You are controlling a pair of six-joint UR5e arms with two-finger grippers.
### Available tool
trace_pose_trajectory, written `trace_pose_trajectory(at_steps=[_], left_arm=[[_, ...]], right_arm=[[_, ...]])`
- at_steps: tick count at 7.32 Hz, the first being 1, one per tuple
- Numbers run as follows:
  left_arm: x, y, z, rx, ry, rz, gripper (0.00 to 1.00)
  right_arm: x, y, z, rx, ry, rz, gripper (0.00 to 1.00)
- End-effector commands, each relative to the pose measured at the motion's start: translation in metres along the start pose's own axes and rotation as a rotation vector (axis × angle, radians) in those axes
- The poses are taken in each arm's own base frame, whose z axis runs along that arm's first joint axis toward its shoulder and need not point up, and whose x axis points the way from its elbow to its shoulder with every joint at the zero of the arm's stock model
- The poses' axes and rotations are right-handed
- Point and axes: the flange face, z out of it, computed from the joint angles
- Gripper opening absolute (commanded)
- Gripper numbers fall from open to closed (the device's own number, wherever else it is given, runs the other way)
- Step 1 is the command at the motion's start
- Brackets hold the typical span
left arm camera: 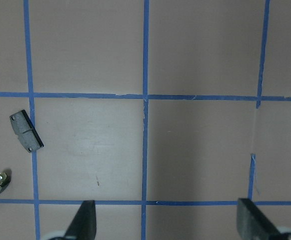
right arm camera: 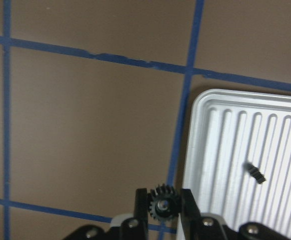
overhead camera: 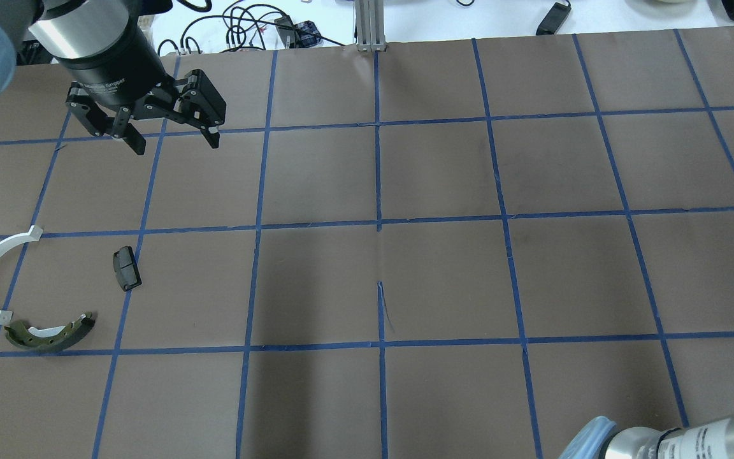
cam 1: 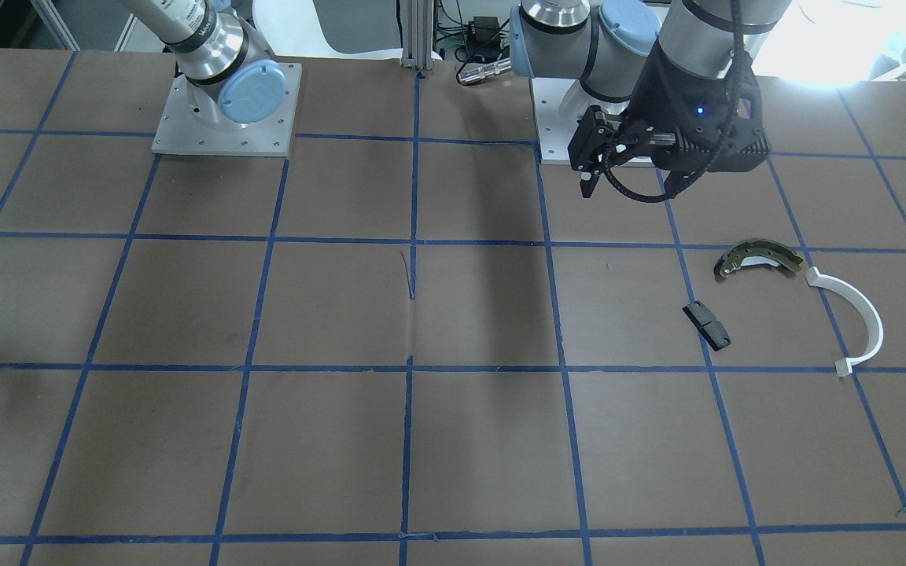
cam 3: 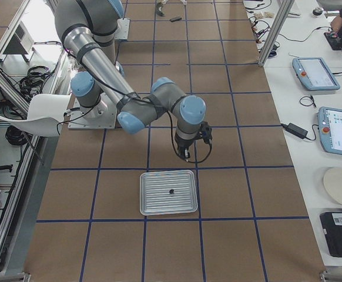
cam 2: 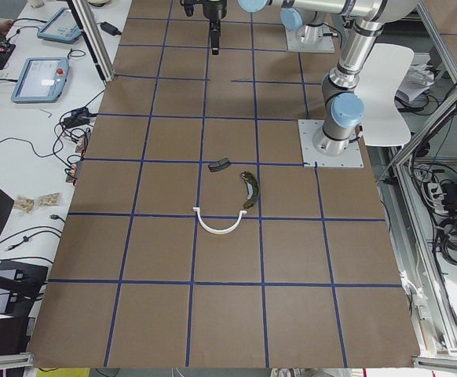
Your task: Place bearing gear from tray to pile
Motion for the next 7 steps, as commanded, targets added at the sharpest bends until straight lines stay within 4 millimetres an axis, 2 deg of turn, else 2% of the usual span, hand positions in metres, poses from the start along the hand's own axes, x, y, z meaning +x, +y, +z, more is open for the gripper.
trace_pose_trajectory(at_steps=[1, 2, 4, 5, 7], left_arm=[[0.0, 0.0, 0.0, 0.001, -0.001, 0.002, 1.0], [0.0, 0.0, 0.0, 0.001, -0.001, 0.002, 1.0], [0.0, 0.0, 0.0, 0.0, 0.001, 0.001, 1.0], [0.0, 0.0, 0.0, 0.001, -0.001, 0.002, 1.0], [0.0, 0.0, 0.0, 0.001, -0.001, 0.002, 1.0]], right_arm=[[-0.153, 0.005, -0.014, 0.003, 0.006, 0.162, 0.22], [-0.225, 0.005, -0.011, 0.007, 0.012, 0.245, 0.22], [-0.358, -0.02, 0.01, 0.018, 0.032, 0.377, 0.22], [-0.415, -0.038, 0.031, 0.048, 0.025, 0.421, 0.22], [-0.528, -0.071, 0.086, 0.119, -0.049, 0.488, 0.24]])
